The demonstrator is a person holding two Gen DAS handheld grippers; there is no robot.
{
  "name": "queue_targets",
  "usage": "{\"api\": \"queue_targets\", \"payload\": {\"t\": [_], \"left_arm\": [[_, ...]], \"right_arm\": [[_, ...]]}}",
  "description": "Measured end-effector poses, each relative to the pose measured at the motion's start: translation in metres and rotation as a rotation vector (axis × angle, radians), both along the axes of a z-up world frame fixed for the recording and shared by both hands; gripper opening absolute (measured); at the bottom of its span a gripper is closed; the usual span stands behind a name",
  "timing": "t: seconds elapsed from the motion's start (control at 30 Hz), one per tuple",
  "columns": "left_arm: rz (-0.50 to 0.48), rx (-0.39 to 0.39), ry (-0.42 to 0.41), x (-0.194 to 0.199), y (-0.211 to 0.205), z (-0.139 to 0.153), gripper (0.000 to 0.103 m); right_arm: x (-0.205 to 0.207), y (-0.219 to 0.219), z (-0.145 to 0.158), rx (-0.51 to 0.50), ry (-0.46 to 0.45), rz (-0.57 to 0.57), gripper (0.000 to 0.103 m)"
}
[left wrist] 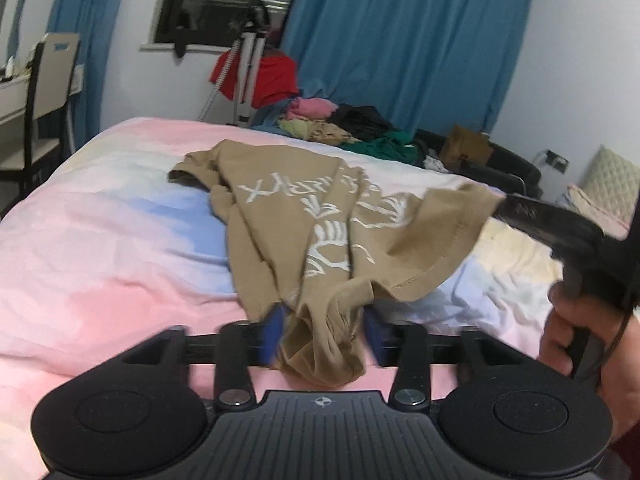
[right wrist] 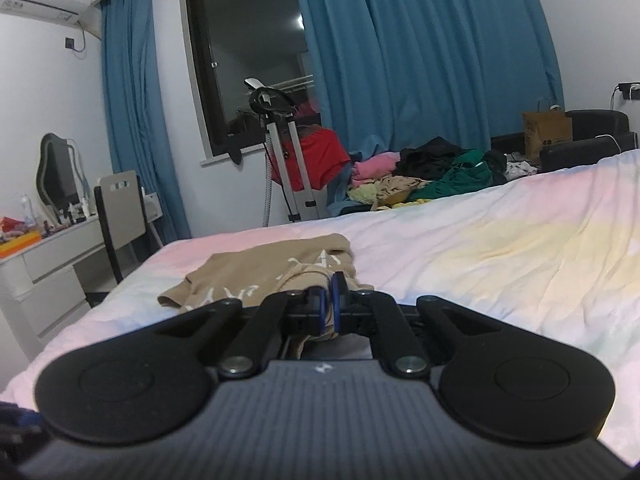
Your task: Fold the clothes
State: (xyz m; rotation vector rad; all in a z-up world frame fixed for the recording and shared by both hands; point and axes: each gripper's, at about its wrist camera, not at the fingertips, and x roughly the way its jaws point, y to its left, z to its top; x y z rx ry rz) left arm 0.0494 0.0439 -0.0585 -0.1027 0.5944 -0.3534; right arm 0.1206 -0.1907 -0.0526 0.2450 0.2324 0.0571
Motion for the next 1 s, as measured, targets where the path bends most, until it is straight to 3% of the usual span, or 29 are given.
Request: {"api": "queue_targets", "payload": {"t": [0.13, 0.23, 0.47, 0.6, 0.73, 0.83, 1.0], "left_arm": [[-0.029, 0.054, -0.039, -0.002, -0.018, -0.003, 0.071], [-0.05, 0.082, -0.044, 0.005, -0.029, -0.011, 0.073], [-0.091, 0.277, -0.128, -0.001, -0.061, -0.025, 0.074], [0.001, 0.344, -0.136, 0.006, -0.062, -0.032, 0.075], [0.106, 0.375, -0.12, 0.013, -0.052, -0.031, 0.077], [0.174, 0.347, -0.127, 0.012, -0.04, -0.023, 0.078], [0.214, 0.314, -0.129, 0.009, -0.032, -0.013, 0.079]], "right_arm": [[-0.006, 0.002, 0.005, 0.024, -0.008, 0.016, 0.006], [-0.012, 0.004, 0.01, 0.03, -0.031, 0.028, 0.006], [-0.023, 0.002, 0.02, 0.046, -0.087, 0.033, 0.006], [-0.023, -0.002, 0.021, 0.055, -0.088, 0.019, 0.006], [-0.016, -0.01, 0.012, 0.076, -0.015, -0.024, 0.006], [-0.013, -0.021, 0.005, 0.126, 0.049, -0.057, 0.008], [-0.007, -0.023, -0.01, 0.129, 0.243, 0.029, 0.01]]}}
